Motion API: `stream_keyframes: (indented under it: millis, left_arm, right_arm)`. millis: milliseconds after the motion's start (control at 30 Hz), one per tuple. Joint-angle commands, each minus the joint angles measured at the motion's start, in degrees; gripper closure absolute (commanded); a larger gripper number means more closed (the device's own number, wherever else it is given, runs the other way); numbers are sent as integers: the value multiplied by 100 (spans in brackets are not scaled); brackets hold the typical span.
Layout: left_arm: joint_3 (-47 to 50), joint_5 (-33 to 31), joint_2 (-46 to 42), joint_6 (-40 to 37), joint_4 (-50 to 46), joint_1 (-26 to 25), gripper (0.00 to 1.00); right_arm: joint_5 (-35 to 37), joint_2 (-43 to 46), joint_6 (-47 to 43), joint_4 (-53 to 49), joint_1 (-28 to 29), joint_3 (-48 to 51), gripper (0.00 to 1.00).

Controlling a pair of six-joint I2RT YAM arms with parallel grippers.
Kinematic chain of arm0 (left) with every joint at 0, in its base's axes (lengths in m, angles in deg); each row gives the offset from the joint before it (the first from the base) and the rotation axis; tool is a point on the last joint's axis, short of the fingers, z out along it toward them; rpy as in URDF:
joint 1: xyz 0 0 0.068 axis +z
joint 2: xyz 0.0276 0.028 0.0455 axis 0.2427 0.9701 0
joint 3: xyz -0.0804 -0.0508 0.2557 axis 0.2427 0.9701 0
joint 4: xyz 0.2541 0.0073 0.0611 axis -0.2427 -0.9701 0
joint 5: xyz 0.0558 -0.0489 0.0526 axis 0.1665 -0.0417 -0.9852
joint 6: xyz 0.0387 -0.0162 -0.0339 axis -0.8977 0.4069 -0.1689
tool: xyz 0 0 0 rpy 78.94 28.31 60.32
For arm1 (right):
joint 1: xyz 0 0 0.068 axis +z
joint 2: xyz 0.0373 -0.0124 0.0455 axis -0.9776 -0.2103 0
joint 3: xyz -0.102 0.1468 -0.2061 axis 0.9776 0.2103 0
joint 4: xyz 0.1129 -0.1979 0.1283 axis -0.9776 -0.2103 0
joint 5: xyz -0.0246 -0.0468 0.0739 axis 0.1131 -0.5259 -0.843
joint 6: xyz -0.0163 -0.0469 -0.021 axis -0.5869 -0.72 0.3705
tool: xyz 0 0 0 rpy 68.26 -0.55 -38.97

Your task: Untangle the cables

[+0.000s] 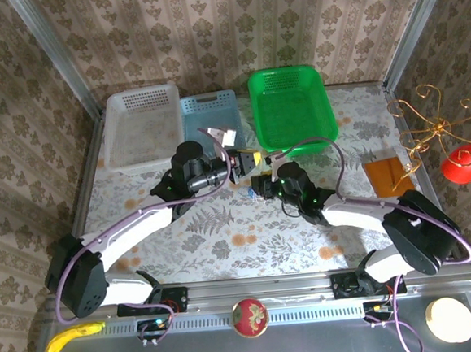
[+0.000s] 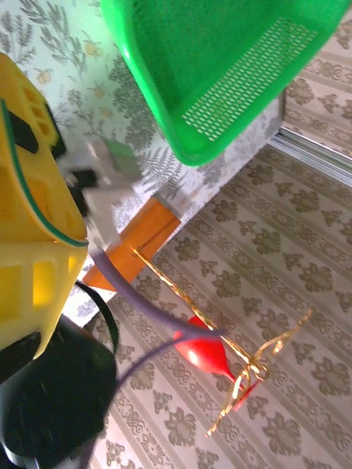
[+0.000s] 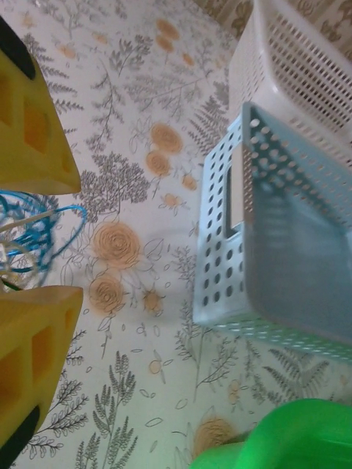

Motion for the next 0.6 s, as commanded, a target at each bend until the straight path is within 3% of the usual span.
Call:
stream_keyframes:
  millis: [0,400,567]
  left_arm:
    - [-536,152,-248,153,-35,-23,100]
    - [-1674,348,-457,254,-677,588,100]
    - [-1902,206,-586,-46,-1320,1217,100]
  right_arm:
    - [288,-229,201,404,44,231,63]
    - [556,-592,719,898,147,917,64]
    - [533,-184,742,547,150,934,49]
